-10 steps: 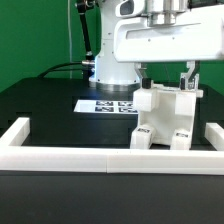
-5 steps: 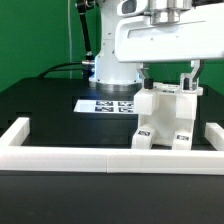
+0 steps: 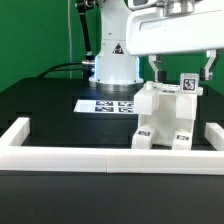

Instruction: Assemble chair

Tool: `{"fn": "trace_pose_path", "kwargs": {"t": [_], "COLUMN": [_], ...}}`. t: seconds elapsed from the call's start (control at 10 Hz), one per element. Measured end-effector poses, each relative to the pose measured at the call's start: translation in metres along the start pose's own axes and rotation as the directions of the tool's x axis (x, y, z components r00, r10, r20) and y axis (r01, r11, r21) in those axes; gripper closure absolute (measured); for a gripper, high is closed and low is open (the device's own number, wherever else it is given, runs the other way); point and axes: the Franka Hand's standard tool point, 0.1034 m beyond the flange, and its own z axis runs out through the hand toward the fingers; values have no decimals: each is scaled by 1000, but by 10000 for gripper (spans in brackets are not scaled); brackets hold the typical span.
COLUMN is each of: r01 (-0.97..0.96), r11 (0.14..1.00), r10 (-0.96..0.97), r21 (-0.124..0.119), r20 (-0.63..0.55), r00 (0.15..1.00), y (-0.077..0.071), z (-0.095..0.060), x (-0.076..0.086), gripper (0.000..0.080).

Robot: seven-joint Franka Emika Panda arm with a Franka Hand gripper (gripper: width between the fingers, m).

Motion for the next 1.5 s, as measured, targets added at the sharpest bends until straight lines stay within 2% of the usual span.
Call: {"fn": "trace_pose_path", "kwargs": {"t": [0.1,0.3,0.5,0.6,0.8,1.1,1.2,1.5], "r01": [-13,-8,105,181,242,235,252,361], "r11": [1000,1000,994,983,970,972,968,933], "r10": [13,8,-105,-178,-236,-230,-248,-359], "r21": [7,-4,-6,-15,-13,-14,-4,15], "r20": [2,17,32,104,172,161,143,133], "r00": [1000,1000,994,978,956,960,958,924], "y": [-3,2,4,10,11,10,0,-6], "z": [-4,-2,-2,-2,-5,-3,-2,3], "x": [-3,-2,-2,-4,2,1,-5,-19], "gripper": [151,151,151,151,151,151,151,151]}}
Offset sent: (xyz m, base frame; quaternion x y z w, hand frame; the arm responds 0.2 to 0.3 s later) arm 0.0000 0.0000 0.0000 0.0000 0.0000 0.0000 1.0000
